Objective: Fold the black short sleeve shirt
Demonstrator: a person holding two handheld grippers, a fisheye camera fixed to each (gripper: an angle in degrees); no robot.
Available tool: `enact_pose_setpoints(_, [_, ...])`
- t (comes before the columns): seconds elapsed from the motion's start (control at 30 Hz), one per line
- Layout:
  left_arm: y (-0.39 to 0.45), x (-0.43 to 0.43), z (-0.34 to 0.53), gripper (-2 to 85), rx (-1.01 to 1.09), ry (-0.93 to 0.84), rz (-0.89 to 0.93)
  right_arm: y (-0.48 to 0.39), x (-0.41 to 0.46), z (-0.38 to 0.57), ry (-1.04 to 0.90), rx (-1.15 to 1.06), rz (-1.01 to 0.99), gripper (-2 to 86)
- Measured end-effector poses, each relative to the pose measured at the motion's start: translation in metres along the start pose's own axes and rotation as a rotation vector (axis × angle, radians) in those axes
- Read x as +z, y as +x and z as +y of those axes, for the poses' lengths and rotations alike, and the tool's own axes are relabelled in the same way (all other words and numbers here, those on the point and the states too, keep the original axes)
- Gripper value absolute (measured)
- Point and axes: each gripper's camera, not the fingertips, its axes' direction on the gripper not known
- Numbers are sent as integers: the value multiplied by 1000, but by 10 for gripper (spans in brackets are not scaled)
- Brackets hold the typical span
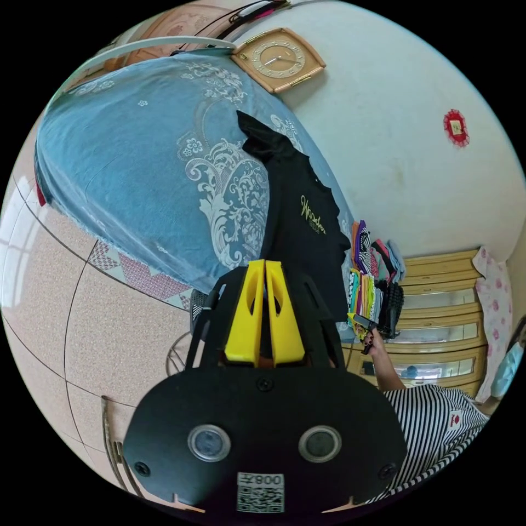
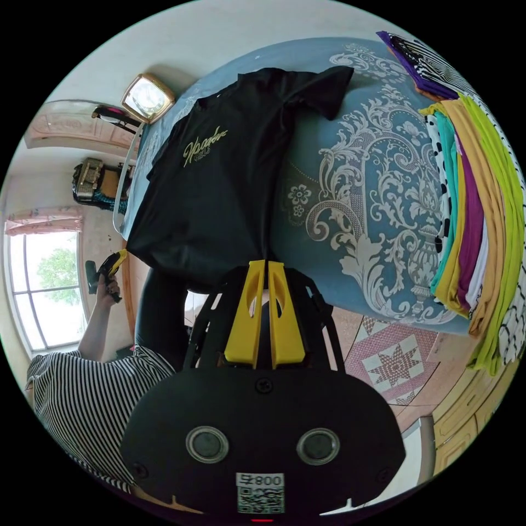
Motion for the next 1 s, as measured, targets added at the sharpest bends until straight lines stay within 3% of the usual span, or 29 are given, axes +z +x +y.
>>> enact_pose_setpoints(0.37, [-30, 76, -4, 3, -127, -56, -91, 9, 54, 3, -71, 71, -26, 8])
enact_pose_setpoints(0.57, [-25, 112, -10, 2, -142, -36, -117, 10, 59, 11, -50, 100, -84, 4])
enact_pose_setpoints(0.67, [-20, 121, -10, 2, -153, 25, -142, 7, 59, 19, -61, 120, -21, 2])
enact_pose_setpoints(0.77, [10, 139, -17, 2, -14, 63, -156, -18, 48, 20, 14, 54, -42, 1])
enact_pose_setpoints(0.87, [46, 188, -36, 1, 126, -23, -191, -60, 52, 5, 26, -63, 39, 1])
enact_pose_setpoints(1.0, [68, 281, -61, 1, 167, -183, -327, -95, 107, -17, -142, -157, 254, 2])
